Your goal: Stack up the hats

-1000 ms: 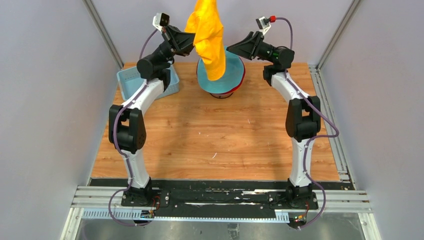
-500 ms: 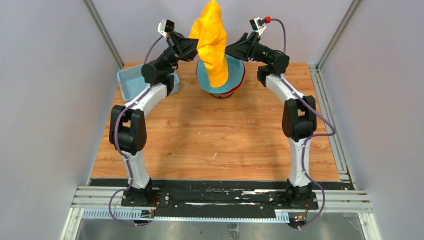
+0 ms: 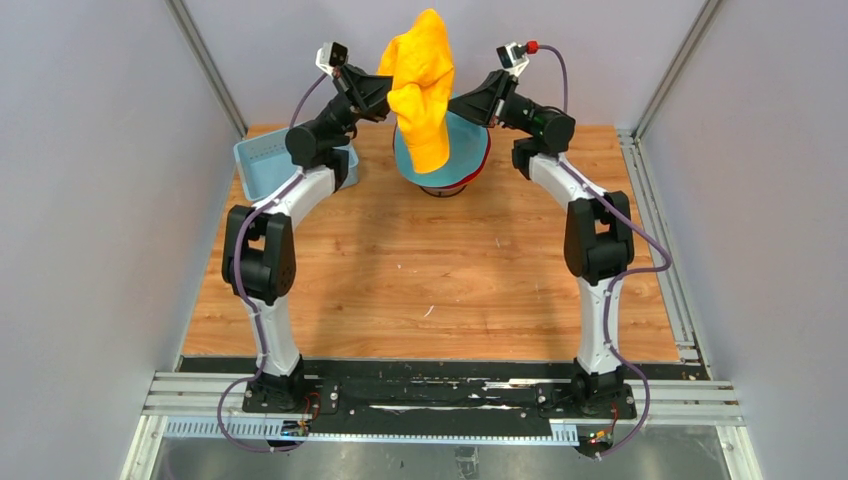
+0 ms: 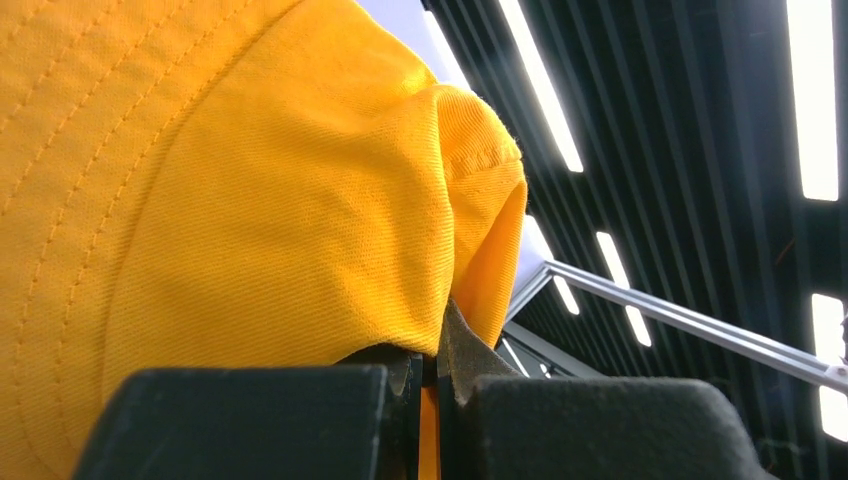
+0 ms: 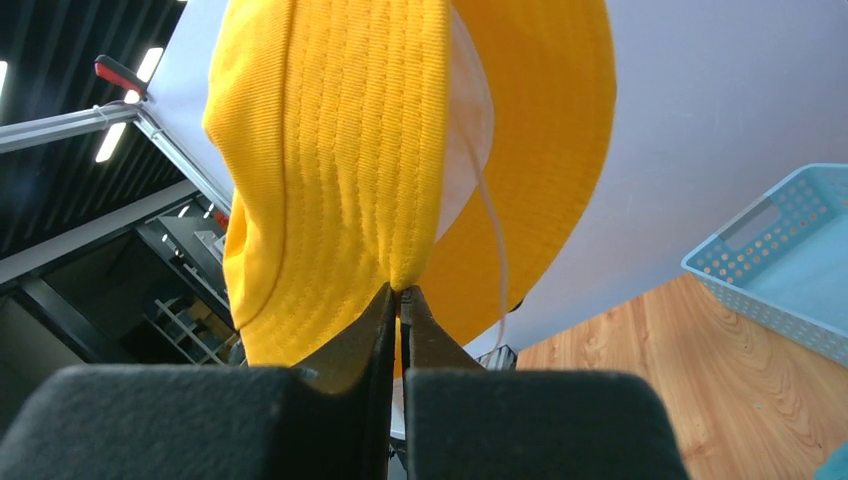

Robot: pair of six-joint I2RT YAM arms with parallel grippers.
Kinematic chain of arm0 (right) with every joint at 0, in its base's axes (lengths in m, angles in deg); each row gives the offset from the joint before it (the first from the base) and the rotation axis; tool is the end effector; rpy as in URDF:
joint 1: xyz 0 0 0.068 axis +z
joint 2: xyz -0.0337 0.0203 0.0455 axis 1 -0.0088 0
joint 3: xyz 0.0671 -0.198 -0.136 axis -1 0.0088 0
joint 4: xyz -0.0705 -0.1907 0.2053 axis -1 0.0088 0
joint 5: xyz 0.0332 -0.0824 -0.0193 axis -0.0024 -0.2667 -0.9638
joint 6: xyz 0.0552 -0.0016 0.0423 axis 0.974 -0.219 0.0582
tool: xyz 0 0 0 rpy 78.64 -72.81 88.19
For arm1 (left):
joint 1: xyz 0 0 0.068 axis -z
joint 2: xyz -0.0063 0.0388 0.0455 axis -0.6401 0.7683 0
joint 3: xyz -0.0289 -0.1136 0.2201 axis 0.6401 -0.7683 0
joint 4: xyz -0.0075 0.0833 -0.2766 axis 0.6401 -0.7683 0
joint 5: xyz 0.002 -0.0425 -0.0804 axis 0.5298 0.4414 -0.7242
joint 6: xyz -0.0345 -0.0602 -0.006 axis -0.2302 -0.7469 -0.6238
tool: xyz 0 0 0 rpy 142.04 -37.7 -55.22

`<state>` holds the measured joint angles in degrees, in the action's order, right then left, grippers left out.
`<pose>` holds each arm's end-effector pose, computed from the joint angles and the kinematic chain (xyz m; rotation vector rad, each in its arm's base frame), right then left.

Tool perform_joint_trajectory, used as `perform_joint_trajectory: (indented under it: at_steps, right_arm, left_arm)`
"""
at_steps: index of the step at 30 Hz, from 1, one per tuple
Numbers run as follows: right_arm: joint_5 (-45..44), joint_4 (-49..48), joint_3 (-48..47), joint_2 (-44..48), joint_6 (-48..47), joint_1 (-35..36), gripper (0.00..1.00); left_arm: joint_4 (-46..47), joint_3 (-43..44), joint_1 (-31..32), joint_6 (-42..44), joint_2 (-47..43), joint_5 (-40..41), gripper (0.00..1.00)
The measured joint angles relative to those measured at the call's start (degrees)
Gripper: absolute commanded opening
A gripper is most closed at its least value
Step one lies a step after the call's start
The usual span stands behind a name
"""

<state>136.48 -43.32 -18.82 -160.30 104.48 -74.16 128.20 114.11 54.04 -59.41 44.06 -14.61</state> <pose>0.4490 0.1734 0.3610 -0.5848 1.1963 2.0242 0.4141 -0.1426 0.3916 0.0460 1.0778 -2.3418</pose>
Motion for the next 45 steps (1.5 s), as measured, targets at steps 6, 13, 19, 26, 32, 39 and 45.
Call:
perform_joint_trajectory:
  at_steps: [6,13,19,26,32,39,45]
  right_arm:
    - [-0.35,0.00,2.99,2.32,-0.79,-0.02,0.01]
    - [-0.31,1.40,3.23,3.65,-3.54,-0.22,0.01]
    - [-0.07,6.93,-3.80,-0.24,-6.67,-0.39,0.01]
    - [0.46,16.57,-13.33,-7.39,-12.11,-1.31,0.01]
    - [0.94,24.52,-18.69,-12.50,-15.78,-2.62,0.01]
    - [0.90,27.12,-18.84,-14.10,-17.25,-5.53,0.00]
    - [0.87,24.50,-12.98,-13.92,-17.03,-9.16,0.01]
  left_arm:
    - [-0.26,-1.31,-3.10,-0.22,1.18,0.09,0.00]
    - [-3.28,-1.38,-7.56,-0.22,1.64,-0.90,0.00]
    - [-7.50,6.08,-7.78,-0.24,7.82,-2.38,0.00]
    - [-14.53,12.90,-8.70,-0.24,16.00,-3.32,0.00]
    - [-21.20,16.87,-10.05,-0.24,20.68,-3.96,0.00]
    - [-28.30,23.74,-9.94,1.11,23.74,-4.94,0.00]
    - [-33.38,25.57,-8.07,4.46,24.17,-6.16,0.00]
